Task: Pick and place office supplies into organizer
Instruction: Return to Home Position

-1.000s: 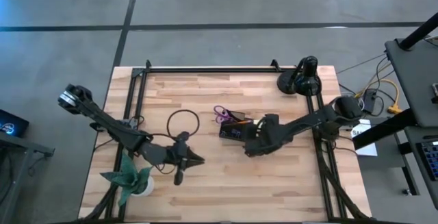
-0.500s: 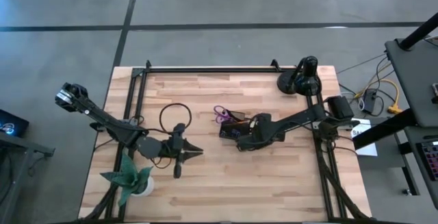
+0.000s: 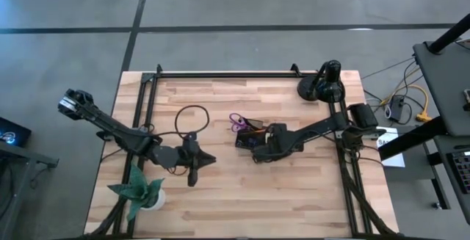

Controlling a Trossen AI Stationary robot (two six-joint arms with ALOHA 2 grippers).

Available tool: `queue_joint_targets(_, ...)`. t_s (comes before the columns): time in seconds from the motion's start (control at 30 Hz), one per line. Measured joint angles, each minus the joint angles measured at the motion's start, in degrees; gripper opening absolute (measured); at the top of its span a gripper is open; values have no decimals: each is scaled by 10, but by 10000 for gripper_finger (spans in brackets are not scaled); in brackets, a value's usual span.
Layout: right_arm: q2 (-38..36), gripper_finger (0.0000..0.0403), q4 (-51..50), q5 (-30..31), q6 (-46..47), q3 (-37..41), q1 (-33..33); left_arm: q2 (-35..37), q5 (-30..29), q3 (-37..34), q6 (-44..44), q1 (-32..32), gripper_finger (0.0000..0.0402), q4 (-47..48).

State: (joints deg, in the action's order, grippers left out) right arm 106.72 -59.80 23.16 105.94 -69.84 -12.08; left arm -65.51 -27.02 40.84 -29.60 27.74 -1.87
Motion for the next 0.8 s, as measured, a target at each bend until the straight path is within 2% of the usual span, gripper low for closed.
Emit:
queue_joint_targets(0.1, -5, 141, -1, -7, -16, -2, -11, 9, 8, 1, 2, 0, 25, 0)
queue_joint_targets(0.17, -11, 156, -2, 26, -34, -13, -28, 17, 20, 6, 2, -1, 25, 0)
queue_joint_targets(0.27, -21, 170, 4, 90, -94, -39, -58, 45, 50, 23, -3, -12, 25, 71)
queue_joint_targets(0.33, -21, 175, 21, 108, -158, -57, -73, 69, 57, 35, -13, -24, 25, 130)
queue_joint_targets(0.43, -21, 175, 102, 96, -305, -77, -86, 105, 57, 44, 15, -33, 25, 200)
queue_joint_targets(0.53, -16, 171, 216, 75, -461, -93, -98, 145, 117, 56, 64, -39, 25, 298)
queue_joint_targets(0.6, -9, 169, 279, 69, -531, -101, -106, 165, 143, 66, 62, -45, 25, 368)
queue_joint_targets(0.67, -1, 167, 302, 65, -559, -116, -107, 184, 144, 68, 59, -47, 25, 419)
queue_joint_targets(0.8, 2, 166, 285, 67, -557, -137, -104, 210, 145, 60, 9, -46, 25, 433)
